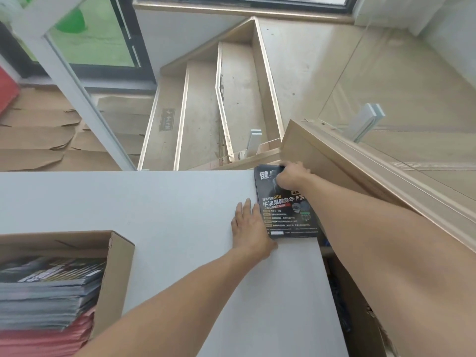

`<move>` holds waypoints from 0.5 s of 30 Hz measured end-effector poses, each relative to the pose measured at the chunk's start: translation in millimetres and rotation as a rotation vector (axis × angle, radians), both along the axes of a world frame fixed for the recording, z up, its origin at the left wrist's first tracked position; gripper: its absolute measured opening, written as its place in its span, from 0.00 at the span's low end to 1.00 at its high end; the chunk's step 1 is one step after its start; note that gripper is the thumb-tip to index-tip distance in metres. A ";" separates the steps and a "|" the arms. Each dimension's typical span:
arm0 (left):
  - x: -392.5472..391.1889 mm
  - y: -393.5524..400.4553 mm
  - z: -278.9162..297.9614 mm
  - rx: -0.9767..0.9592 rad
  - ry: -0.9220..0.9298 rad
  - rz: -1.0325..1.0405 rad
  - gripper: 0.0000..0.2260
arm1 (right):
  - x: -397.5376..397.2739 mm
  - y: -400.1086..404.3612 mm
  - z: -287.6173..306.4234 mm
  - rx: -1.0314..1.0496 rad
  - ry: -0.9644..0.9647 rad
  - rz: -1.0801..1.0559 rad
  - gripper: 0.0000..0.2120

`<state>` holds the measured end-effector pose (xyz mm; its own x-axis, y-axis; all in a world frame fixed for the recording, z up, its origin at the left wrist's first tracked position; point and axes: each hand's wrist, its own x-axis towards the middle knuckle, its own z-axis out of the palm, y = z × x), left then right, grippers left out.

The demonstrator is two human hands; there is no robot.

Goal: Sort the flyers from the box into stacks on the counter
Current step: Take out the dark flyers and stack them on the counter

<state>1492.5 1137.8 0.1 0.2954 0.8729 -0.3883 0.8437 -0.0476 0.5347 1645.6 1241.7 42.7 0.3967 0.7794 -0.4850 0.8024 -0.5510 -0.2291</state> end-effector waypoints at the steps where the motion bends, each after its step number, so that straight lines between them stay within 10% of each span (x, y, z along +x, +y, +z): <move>1: -1.0 1.2 -1.0 0.013 -0.015 0.011 0.48 | -1.3 2.7 -1.7 0.019 -0.004 0.010 0.24; 15: -21.1 4.8 12.2 -0.068 -0.083 0.001 0.54 | -20.0 -3.6 18.1 0.047 -0.158 0.111 0.24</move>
